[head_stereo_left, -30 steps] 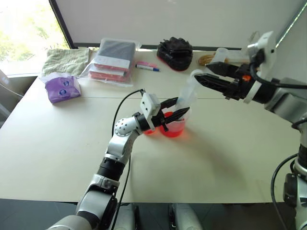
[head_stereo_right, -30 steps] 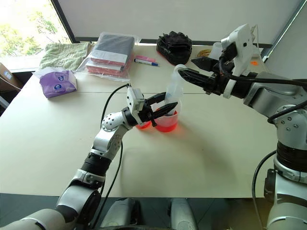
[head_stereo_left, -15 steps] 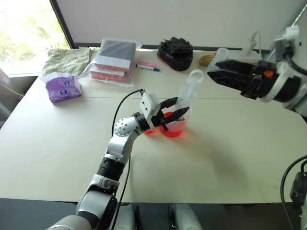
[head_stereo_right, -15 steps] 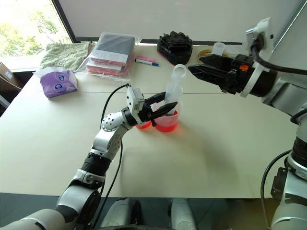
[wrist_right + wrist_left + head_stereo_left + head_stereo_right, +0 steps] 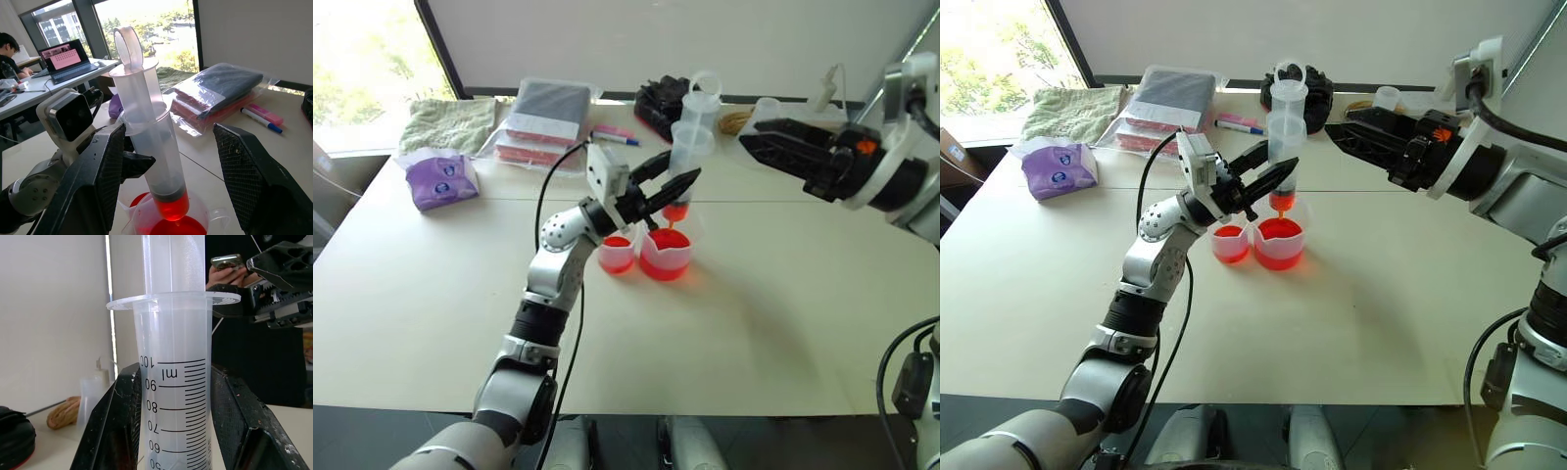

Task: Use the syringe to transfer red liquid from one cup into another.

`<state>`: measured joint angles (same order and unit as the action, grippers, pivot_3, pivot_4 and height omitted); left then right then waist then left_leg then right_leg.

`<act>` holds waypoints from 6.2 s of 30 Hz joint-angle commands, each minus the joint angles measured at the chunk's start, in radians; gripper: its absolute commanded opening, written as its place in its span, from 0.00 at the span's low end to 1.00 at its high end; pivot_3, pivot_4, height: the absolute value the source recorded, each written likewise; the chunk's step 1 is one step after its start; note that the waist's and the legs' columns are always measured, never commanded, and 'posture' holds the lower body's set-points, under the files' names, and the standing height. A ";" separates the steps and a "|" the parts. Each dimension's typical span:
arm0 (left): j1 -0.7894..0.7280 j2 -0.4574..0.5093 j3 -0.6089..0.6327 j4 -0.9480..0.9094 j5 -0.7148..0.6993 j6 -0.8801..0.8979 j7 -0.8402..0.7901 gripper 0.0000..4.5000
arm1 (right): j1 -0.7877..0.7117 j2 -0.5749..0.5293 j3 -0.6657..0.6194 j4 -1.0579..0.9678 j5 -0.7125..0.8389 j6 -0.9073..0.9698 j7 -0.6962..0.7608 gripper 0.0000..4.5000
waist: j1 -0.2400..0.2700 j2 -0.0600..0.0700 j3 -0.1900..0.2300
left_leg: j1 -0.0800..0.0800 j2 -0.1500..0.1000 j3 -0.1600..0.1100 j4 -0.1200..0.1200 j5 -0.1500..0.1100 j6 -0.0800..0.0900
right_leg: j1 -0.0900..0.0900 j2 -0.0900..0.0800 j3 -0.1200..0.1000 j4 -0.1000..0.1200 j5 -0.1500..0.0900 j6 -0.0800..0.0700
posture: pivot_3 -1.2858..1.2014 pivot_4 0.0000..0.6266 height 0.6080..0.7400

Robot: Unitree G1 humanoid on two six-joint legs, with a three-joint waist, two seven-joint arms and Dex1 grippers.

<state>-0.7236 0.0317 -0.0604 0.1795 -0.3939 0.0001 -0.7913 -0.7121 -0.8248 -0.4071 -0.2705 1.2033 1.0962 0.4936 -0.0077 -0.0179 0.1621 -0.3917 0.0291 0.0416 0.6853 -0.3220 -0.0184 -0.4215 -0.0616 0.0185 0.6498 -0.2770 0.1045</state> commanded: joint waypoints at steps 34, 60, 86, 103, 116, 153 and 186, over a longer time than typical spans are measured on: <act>0.219 0.213 0.107 -0.333 -0.123 0.189 0.108 0.32 | -0.132 0.106 0.150 -0.001 -0.065 -0.091 0.021 0.65 | -0.003 0.000 0.000 | 0.000 0.001 0.000 0.000 0.000 0.000 | 0.000 0.001 0.000 0.000 0.000 0.000 | 0.52 0.24 1.00; 0.210 0.194 0.081 -0.223 -0.004 0.025 0.101 0.32 | -0.275 0.406 0.316 0.014 -0.270 -0.139 -0.255 0.65 | -0.005 0.000 0.000 | 0.000 0.001 0.001 0.000 0.000 0.000 | -0.001 0.000 -0.001 0.000 0.000 0.000 | 0.52 0.24 1.00; 0.226 0.191 0.075 -0.237 0.006 0.021 0.111 0.32 | -0.348 0.541 0.354 0.086 -0.460 -0.140 -0.274 0.45 | -0.007 0.000 0.000 | 0.000 0.001 0.001 -0.001 0.000 0.000 | -0.001 -0.001 -0.001 0.000 0.000 0.000 | 0.52 0.24 1.00; 0.221 0.188 0.083 -0.228 0.005 0.022 0.118 0.32 | -0.329 0.526 0.399 0.013 -0.458 -0.090 -0.170 0.01 | -0.007 0.000 0.000 | 0.000 0.001 0.001 -0.001 0.000 0.000 | -0.001 -0.001 -0.001 0.000 0.000 0.000 | 0.52 0.24 1.00; 0.214 0.180 0.078 -0.233 -0.011 0.039 0.104 0.32 | -0.316 0.491 0.437 -0.056 -0.444 -0.049 -0.080 0.01 | -0.007 0.000 0.000 | 0.000 0.001 0.001 -0.001 0.000 0.000 | -0.001 -0.001 -0.001 0.000 0.000 0.000 | 0.52 0.24 1.00; 0.237 0.208 0.098 -0.313 -0.051 0.121 0.088 0.32 | -0.275 0.447 0.520 -0.072 -0.455 0.045 0.026 0.01 | -0.007 0.000 0.000 | 0.000 0.001 0.001 -0.001 0.000 0.000 | -0.001 -0.001 -0.001 0.000 0.000 0.000 | 0.52 0.24 1.00; 0.273 0.283 0.134 -0.405 -0.111 0.219 0.091 0.32 | -0.280 0.443 0.533 -0.015 -0.533 -0.002 0.111 0.10 | -0.007 0.000 0.000 | 0.000 0.001 0.001 -0.001 0.000 0.000 | -0.002 -0.001 -0.001 0.000 0.000 0.000 | 0.52 0.24 1.00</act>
<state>-0.4252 0.3137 0.0214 -0.1605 -0.4688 0.2392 -0.7170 -0.9869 -0.3972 0.0815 -0.2747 0.6419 1.0825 0.5570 -0.0148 -0.0176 0.1622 -0.3917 0.0301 0.0421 0.6840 -0.3221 -0.0183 -0.4231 -0.0628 0.0174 0.6500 -0.2770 0.1044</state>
